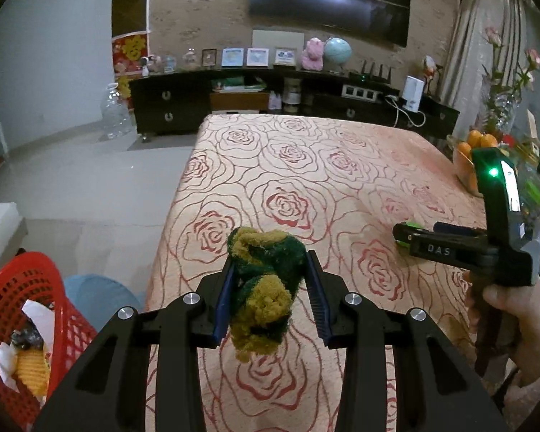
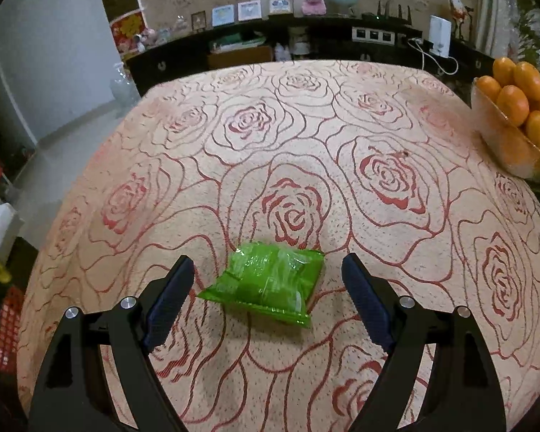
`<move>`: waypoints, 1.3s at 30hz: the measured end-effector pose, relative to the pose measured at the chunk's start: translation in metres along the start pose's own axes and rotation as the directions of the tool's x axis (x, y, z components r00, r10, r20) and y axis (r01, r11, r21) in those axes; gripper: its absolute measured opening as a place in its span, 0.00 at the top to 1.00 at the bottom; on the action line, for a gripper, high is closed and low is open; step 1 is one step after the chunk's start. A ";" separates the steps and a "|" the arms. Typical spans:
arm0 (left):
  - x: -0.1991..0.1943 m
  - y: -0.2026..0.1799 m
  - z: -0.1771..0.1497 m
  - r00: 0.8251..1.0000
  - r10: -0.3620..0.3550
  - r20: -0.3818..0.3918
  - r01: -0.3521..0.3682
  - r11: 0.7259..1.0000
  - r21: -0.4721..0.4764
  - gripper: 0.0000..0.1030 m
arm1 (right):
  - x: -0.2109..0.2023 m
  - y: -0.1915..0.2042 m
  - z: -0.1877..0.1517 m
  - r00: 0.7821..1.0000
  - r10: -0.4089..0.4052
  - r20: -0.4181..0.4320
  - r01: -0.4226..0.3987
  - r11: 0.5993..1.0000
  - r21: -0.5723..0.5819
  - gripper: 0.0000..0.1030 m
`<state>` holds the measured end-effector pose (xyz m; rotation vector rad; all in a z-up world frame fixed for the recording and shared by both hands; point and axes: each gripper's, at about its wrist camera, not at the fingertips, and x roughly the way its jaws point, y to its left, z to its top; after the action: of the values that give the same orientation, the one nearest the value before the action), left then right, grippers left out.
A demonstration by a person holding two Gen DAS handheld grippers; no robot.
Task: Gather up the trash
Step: 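Grasp the green-yellow sponge with left tool while right tool grasps green snack packet, then carry sponge and green packet to the red wastebasket and open both tools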
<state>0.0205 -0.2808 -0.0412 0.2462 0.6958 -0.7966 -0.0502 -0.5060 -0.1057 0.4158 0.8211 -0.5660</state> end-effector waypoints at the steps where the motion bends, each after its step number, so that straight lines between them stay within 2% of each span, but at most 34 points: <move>1: 0.000 0.002 -0.001 1.000 0.002 0.000 -0.002 1.000 -0.004 0.66 | 0.002 0.001 0.000 1.000 -0.008 -0.003 0.008 1.000 0.000 0.21; 10: -0.005 0.015 0.000 1.000 0.019 0.014 -0.018 0.999 -0.034 0.66 | 0.011 0.001 -0.003 0.999 -0.039 -0.001 0.039 0.999 -0.020 0.46; 15: -0.008 0.016 0.000 0.999 0.035 0.027 -0.034 0.999 -0.034 0.66 | 0.005 -0.001 -0.005 1.000 -0.012 0.005 0.012 1.000 -0.001 0.46; 22: -0.018 0.018 0.004 0.997 0.058 0.060 -0.056 0.998 -0.037 0.66 | -0.028 0.011 -0.004 0.995 0.055 0.083 -0.053 0.998 -0.027 0.46; 32: -0.040 0.026 0.008 0.986 0.114 0.118 -0.109 0.993 -0.047 0.66 | -0.083 0.042 -0.001 0.966 0.166 0.197 -0.146 0.983 -0.109 0.46; 39: -0.058 0.042 0.008 0.978 0.154 0.137 -0.143 0.986 -0.085 0.66 | -0.105 0.063 -0.005 0.949 0.218 0.227 -0.183 0.969 -0.168 0.46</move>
<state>0.0262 -0.2225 0.0011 0.1688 0.5632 -0.6373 -0.0717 -0.4220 -0.0195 0.2850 0.5704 -0.3557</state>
